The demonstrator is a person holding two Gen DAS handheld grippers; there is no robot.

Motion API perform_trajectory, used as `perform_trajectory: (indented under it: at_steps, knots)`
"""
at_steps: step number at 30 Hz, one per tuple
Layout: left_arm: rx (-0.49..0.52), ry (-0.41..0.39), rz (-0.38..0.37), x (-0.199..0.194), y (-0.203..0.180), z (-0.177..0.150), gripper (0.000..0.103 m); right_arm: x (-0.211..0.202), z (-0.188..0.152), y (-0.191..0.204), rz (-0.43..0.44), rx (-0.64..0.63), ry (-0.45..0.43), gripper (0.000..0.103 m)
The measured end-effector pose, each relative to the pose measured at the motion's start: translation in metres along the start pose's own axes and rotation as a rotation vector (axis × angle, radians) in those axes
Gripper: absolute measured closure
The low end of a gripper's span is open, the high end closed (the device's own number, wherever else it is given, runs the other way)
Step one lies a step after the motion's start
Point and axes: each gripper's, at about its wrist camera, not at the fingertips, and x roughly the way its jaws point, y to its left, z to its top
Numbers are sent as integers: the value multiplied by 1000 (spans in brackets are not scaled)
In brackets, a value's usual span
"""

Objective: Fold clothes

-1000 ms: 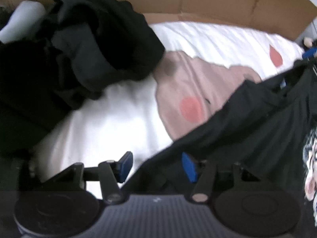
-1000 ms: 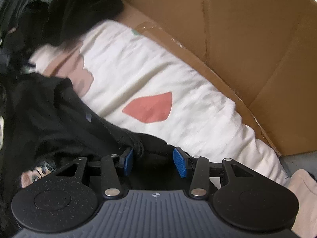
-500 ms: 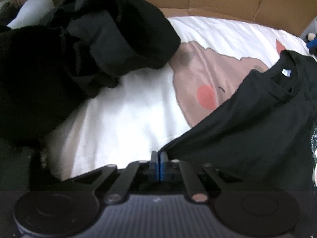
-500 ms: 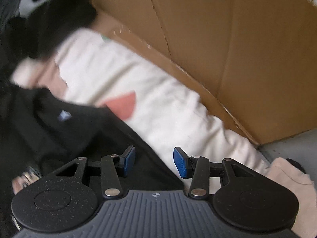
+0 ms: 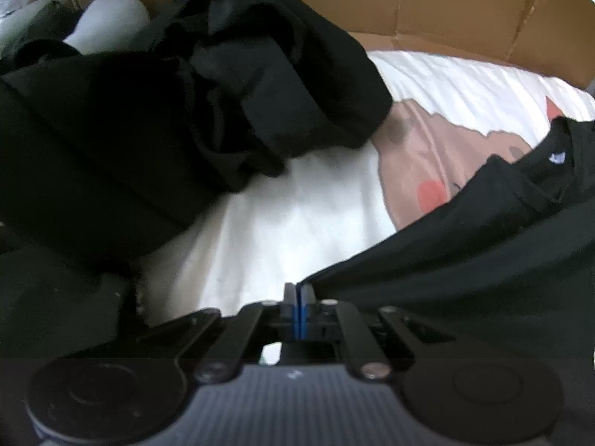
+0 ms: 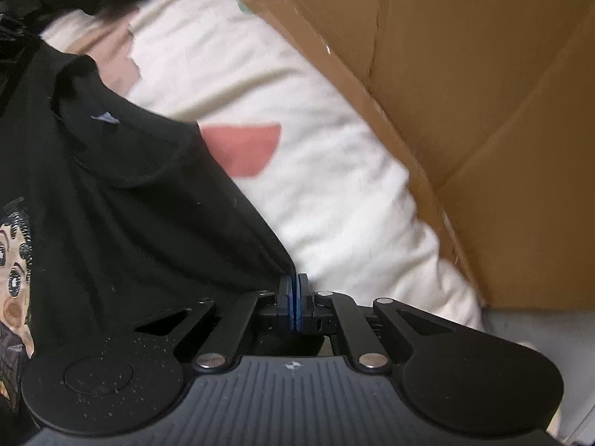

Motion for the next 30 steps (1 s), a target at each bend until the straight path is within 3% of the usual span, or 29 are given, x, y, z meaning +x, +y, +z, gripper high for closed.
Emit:
perform_trajectory:
  at_steps: [5,15,19,21,23,24,25,26,27,30]
  knots:
    - [-24,-19,25,-9,15,1,101,-20,18,-3,-39,3,-65,103]
    - [-72,-71,59,-10,32,5,102,-14,35,-10,-120,48,-89,103]
    - [-63,7,81,15,24,7,100,4,38,-13,-162,96,-73,103]
    - [-53,50,92,28,17,10,95,21,40,-10,-162,112,-20,102]
    - [8,62,117,33,3,19,94,30,42,0,-162,75,-7,100]
    - [26,45,110,30,-2,24,92,28,44,3,-151,57,-26,87]
    - [34,22,92,26,-6,29,82,25,46,7,-136,43,-48,78]
    - [42,-1,75,22,-10,34,71,23,48,8,-125,44,-66,58]
    - [38,-25,51,19,-14,39,68,21,51,8,-115,51,-82,54]
    - [26,-81,-15,13,-25,52,68,17,58,9,-84,69,-125,54]
